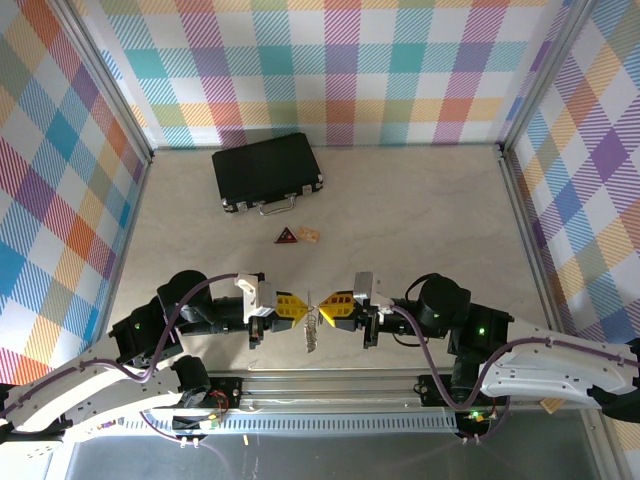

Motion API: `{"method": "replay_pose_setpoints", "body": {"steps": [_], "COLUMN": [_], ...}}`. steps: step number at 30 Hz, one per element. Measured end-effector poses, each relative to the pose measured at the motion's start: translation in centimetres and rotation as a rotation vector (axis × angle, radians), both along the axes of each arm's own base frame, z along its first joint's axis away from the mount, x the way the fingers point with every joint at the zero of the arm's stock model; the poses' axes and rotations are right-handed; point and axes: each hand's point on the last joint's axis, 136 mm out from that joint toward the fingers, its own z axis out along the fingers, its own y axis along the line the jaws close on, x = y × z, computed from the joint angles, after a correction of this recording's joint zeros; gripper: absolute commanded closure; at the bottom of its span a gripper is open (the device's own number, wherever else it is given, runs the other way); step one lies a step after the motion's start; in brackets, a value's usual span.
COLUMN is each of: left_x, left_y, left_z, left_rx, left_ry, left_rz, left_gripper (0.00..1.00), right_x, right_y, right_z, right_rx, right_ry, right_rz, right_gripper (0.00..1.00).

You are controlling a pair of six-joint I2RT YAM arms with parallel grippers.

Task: Put the keys on the keyring

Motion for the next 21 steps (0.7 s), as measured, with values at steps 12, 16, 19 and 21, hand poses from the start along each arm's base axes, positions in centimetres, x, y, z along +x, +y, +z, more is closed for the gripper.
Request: {"method": "replay_pose_setpoints", "body": {"steps": [12, 16, 19, 21], "left_x": [-0.02, -0.02, 0.03, 0.05], "left_y": [0.09, 0.09, 0.1, 0.11], "left_z": [0.12, 0.12, 0.1, 0.1], "left_rx": [-0.004, -0.004, -0.003, -0.003], "left_ry": [-0.003, -0.003, -0.003, -0.003], "left_rz": [0.002, 0.002, 0.005, 0.006], "left_gripper": [1.0, 1.0, 1.0, 1.0], "right_x": [0.02, 0.06, 0.1, 0.12], "right_y": [0.01, 0.02, 0.1, 0.16], "right_z": [0.0, -0.02, -0.05, -0.04], "right_rx": [0.0, 0.0, -0.001, 0.0], "right_ry": [0.0, 0.0, 0.0, 0.0], "right_rz": [-0.001, -0.003, -0.004, -0.004], "right_gripper": [1.0, 1.0, 1.0, 1.0]}}
